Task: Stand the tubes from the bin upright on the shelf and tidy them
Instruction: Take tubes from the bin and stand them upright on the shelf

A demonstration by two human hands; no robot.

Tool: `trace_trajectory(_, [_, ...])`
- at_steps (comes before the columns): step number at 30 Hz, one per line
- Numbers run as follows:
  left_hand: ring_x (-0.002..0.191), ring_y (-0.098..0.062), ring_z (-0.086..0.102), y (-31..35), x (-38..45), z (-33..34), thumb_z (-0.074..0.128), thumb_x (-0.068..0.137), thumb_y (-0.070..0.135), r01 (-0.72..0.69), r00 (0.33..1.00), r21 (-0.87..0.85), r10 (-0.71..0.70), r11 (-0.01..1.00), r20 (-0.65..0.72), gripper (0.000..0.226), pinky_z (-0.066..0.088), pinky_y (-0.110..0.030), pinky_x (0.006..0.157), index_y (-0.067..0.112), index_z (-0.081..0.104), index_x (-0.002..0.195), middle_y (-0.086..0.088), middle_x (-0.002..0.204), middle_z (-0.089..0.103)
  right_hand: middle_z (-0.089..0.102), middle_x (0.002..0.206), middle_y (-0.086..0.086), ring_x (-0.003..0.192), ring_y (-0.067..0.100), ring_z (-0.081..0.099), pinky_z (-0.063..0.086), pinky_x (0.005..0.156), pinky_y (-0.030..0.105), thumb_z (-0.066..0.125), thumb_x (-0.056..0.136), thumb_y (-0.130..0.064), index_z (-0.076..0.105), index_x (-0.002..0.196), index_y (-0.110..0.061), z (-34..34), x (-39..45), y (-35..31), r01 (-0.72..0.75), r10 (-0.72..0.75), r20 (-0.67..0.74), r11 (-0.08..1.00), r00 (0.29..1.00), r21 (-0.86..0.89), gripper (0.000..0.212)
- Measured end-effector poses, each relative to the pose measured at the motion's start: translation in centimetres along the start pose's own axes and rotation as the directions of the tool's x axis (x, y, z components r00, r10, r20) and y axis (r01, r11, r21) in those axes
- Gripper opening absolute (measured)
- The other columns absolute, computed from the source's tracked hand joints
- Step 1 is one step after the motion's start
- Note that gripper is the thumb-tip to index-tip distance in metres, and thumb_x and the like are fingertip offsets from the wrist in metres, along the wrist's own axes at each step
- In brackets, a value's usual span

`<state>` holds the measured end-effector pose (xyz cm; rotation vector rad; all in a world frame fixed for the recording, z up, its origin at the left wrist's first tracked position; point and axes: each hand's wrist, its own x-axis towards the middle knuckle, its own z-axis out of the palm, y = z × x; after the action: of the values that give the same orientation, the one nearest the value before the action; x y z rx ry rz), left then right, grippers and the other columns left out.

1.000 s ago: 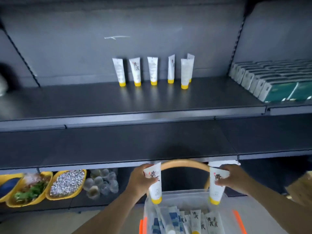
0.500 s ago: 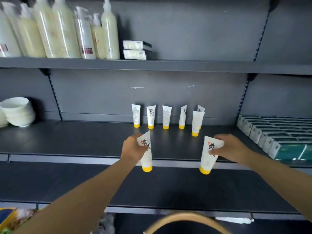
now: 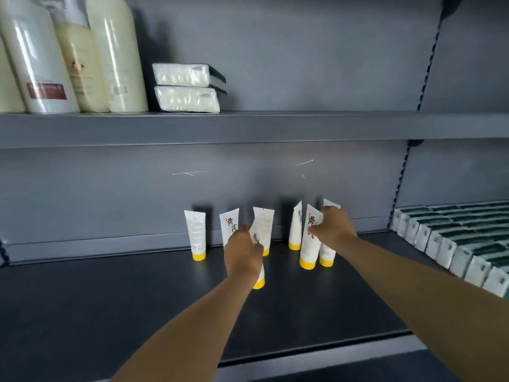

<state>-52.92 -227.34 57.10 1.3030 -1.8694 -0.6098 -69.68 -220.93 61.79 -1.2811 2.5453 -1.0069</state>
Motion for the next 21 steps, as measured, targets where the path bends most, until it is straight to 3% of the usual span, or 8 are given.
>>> trace_trajectory(2, [0.091, -0.028, 0.062, -0.1, 1.8, 2.1, 0.053, 0.081, 0.007, -0.027, 1.0, 0.047, 0.027, 0.999, 0.011, 0.024, 0.046, -0.031, 0.067, 0.01, 0.053, 0.106, -0.008, 0.096, 0.066, 0.064, 0.094, 0.008, 0.087, 0.025, 0.061, 0.042, 0.061, 0.026, 0.06, 0.081, -0.009, 0.059, 0.093, -0.007, 1.8, 2.0, -0.1, -0.014, 0.014, -0.029, 1.0, 0.999, -0.026, 0.012])
trace_trajectory(7, [0.097, -0.028, 0.062, -0.8, 4.3, 6.2, 0.05, 0.086, 0.007, -0.084, 0.996, 0.154, 0.078, 0.984, 0.046, 0.021, 0.047, -0.033, 0.075, 0.009, 0.053, 0.106, -0.008, 0.105, 0.063, 0.065, 0.101, 0.012, 0.095, 0.029, 0.062, 0.04, 0.064, 0.026, 0.057, 0.082, -0.006, 0.059, 0.099, -0.004, 6.0, 4.9, 1.5, -0.076, 0.074, -0.023, 0.994, 0.997, -0.082, 0.017])
trace_trajectory(11, [0.104, -0.029, 0.06, -1.0, 5.1, 7.5, 0.047, 0.09, 0.009, -0.1, 0.995, 0.161, 0.095, 0.982, 0.04, 0.026, 0.047, -0.034, 0.081, 0.008, 0.05, 0.116, -0.01, 0.114, 0.06, 0.065, 0.101, 0.014, 0.095, 0.031, 0.062, 0.041, 0.066, 0.027, 0.057, 0.082, -0.009, 0.06, 0.101, -0.003, 7.1, 5.8, 2.2, -0.084, 0.082, -0.048, 0.995, 0.996, -0.047, 0.02])
trace_trajectory(16, [0.102, -0.029, 0.061, -0.6, 5.1, 7.8, 0.05, 0.09, 0.011, -0.07, 0.997, 0.14, 0.067, 0.988, 0.025, 0.029, 0.049, -0.035, 0.08, 0.007, 0.05, 0.118, -0.011, 0.114, 0.059, 0.064, 0.095, 0.012, 0.078, 0.026, 0.052, 0.041, 0.062, 0.027, 0.064, 0.076, -0.011, 0.06, 0.098, -0.005, 6.8, 6.2, 2.1, -0.092, 0.09, -0.046, 0.995, 0.995, -0.042, 0.023])
trace_trajectory(21, [0.103, -0.027, 0.061, -0.3, 4.8, 7.7, 0.057, 0.089, 0.017, -0.043, 0.999, 0.108, 0.041, 0.993, 0.023, 0.032, 0.049, -0.034, 0.082, 0.009, 0.05, 0.119, -0.009, 0.114, 0.059, 0.065, 0.101, 0.013, 0.093, 0.03, 0.062, 0.045, 0.066, 0.028, 0.066, 0.076, -0.014, 0.06, 0.103, -0.005, 6.6, 6.0, 2.2, -0.089, 0.088, -0.016, 0.995, 0.996, -0.046, 0.029])
